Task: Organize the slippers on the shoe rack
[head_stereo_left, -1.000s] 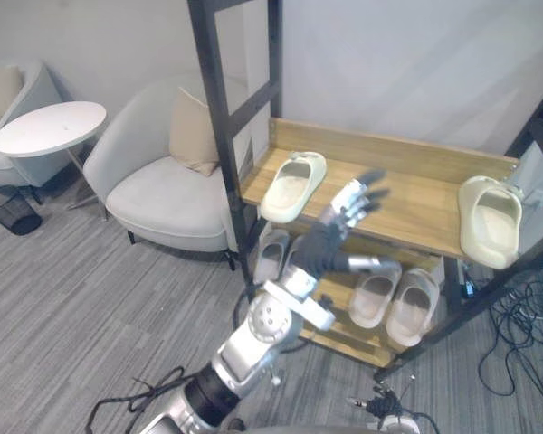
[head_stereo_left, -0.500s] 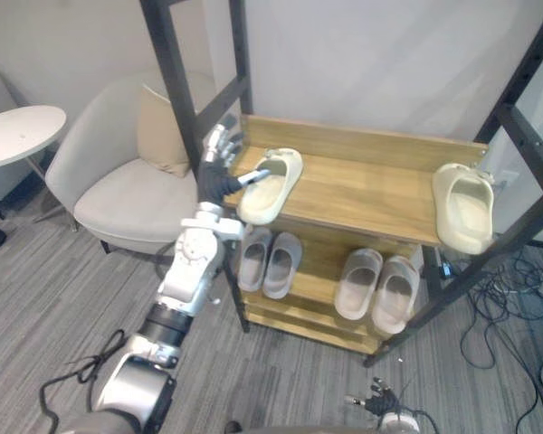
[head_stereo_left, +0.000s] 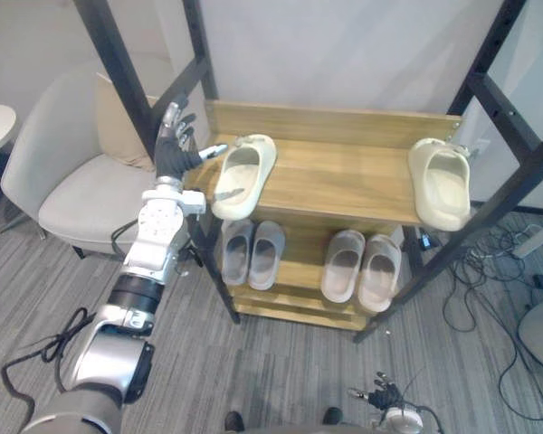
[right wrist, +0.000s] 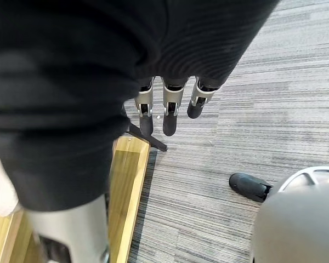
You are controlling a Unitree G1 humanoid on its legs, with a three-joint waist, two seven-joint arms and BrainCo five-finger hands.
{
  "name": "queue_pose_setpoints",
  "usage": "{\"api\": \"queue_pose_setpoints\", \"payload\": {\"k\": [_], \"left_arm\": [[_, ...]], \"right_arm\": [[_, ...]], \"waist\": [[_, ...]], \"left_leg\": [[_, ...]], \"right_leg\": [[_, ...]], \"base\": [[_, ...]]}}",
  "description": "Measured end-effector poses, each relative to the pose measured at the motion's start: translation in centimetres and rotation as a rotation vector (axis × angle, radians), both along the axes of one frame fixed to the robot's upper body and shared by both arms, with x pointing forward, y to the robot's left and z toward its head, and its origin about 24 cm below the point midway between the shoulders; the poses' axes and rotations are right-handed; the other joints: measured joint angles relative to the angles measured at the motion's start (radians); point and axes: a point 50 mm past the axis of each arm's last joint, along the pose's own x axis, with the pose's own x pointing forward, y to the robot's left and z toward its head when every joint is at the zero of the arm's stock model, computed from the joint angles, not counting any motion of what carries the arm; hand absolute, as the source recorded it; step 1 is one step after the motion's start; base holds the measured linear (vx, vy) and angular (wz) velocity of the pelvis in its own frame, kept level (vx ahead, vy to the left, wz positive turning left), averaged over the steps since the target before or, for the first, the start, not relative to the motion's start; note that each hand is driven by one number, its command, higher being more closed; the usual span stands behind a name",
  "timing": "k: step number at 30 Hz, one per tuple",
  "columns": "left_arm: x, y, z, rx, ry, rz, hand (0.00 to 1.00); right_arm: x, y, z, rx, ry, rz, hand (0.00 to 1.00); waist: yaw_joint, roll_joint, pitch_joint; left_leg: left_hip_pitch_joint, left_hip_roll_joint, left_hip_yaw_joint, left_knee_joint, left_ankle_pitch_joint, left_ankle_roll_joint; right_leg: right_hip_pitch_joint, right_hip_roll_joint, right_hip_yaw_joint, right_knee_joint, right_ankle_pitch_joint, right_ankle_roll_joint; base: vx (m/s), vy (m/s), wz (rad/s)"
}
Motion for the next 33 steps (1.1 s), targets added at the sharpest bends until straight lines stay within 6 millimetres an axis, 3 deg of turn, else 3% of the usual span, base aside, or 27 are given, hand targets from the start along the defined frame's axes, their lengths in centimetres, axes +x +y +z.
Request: {"api": "queue_pose_setpoints", "payload": {"k": [8,22,28,29,33], "left_arm": [[1.2,0.6,1.1,0.086,0.02,0.047,0.0],[2.1,2.9,-1.0,0.33,0.188,0.142,0.0],[2.6,3.1,-0.2,0.412,0.194,0.161,0.0],[2.7,3.1,-0.1,0.416,0.191,0.164,1.0],[2.9,3.4,0.4,0.44,0.192,0.183,1.0]], "right_arm": [[0.6,-0.1,0.4,-0.005,-0.028,0.004,0.0],[1.7,-0.6,0.7,-0.019,-0.053,0.01,0.0],[2.0,-1.2,1.0,-0.032,-0.065,-0.005,0.0],[2.0,-1.3,1.0,-0.032,-0.066,-0.015,0.0],[1.9,-1.6,1.0,-0.036,-0.065,-0.024,0.0]], "waist": [[-0.009,0.016,0.031],[-0.017,0.05,0.07],[-0.017,0.065,0.09],[-0.017,0.067,0.092],[-0.018,0.072,0.096]], "left_leg": [[-0.005,0.0,0.001,0.0,-0.001,-0.002],[-0.021,0.002,0.031,0.025,-0.016,-0.004],[-0.047,0.004,0.03,0.037,-0.023,-0.003],[-0.051,0.004,0.029,0.037,-0.023,-0.003],[-0.054,0.004,0.029,0.037,-0.023,-0.003]], "right_leg": [[-0.012,0.0,0.012,0.0,0.004,0.001],[-0.04,-0.001,0.058,0.001,0.014,-0.005],[-0.063,-0.001,0.058,0.001,0.017,-0.007],[-0.066,-0.001,0.058,0.001,0.018,-0.007],[-0.069,-0.001,0.059,0.001,0.019,-0.007]], "base": [[-0.01,0.006,-0.04],[-0.02,0.011,-0.1],[-0.05,0.013,-0.02],[-0.05,0.017,0.0],[0.0,0.0,0.0]]}}
